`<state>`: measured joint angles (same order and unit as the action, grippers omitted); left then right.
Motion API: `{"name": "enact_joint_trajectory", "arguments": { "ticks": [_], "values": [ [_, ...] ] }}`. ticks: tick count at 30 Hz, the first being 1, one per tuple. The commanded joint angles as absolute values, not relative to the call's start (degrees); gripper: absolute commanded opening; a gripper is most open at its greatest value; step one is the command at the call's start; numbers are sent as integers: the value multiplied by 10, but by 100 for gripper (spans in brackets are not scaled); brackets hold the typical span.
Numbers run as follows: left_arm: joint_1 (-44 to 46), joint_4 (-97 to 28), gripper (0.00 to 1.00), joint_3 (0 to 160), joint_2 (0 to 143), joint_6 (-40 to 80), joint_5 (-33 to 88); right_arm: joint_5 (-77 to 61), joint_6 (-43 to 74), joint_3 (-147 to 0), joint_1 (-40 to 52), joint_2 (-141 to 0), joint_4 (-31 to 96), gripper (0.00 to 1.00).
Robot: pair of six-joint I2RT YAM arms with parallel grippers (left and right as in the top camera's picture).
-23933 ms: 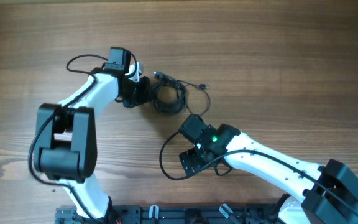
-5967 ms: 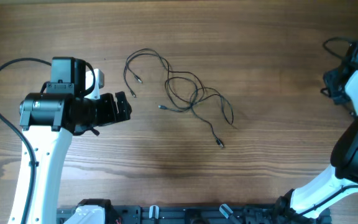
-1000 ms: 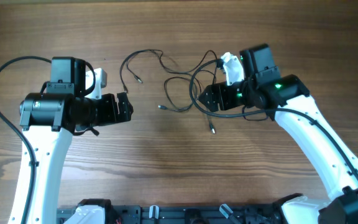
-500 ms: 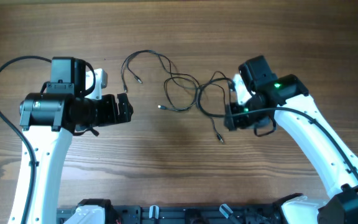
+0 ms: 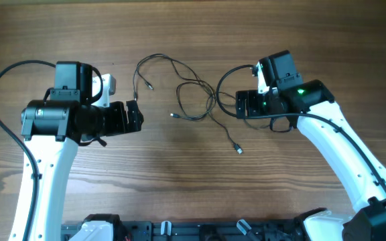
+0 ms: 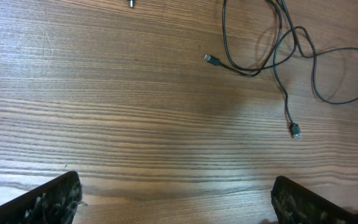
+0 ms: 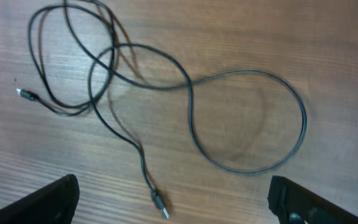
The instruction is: Untangle cables
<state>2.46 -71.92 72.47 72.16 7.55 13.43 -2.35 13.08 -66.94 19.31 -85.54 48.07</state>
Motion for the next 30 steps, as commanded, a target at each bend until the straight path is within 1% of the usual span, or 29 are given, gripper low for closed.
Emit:
{"name": "enact_joint_trajectory", "arguments": {
  "ticks": [1,3,4,5,6,8,10,16,23,24,25,26,28,30],
  "values": [
    [21,-718,100,722,718,64,141,83,162,-670,193,-879,477,94],
    [21,-718,100,722,718,64,141,88,230,-670,193,-903,492,89],
    [21,-718,100,722,718,64,141,90,286,-670,193,-916,507,88],
    [21,-718,100,722,718,64,141,90,356,-670,193,-926,518,90],
    [21,-718,100,722,718,64,141,88,456,-670,193,-938,522,100],
    [21,-721,100,722,718,64,141,85,589,-670,193,-952,528,100],
    [21,-721,100,722,718,64,141,86,651,-670,193,-966,533,100],
    [21,-721,100,722,718,64,141,85,729,-670,193,-1028,528,100],
    [21,-721,100,722,718,64,141,95,689,-663,193,-1067,464,100],
    [21,-721,100,722,718,64,141,95,690,-655,193,-1068,451,85],
    [21,-721,100,722,718,64,141,95,690,-647,193,-1068,441,75],
    [21,-721,100,722,718,64,141,95,690,-637,193,-1068,429,73],
    [21,-721,100,722,718,64,141,109,690,-618,193,-1068,416,72],
    [21,-721,100,722,718,64,141,116,690,-607,193,-1068,408,78]
  ]
}}
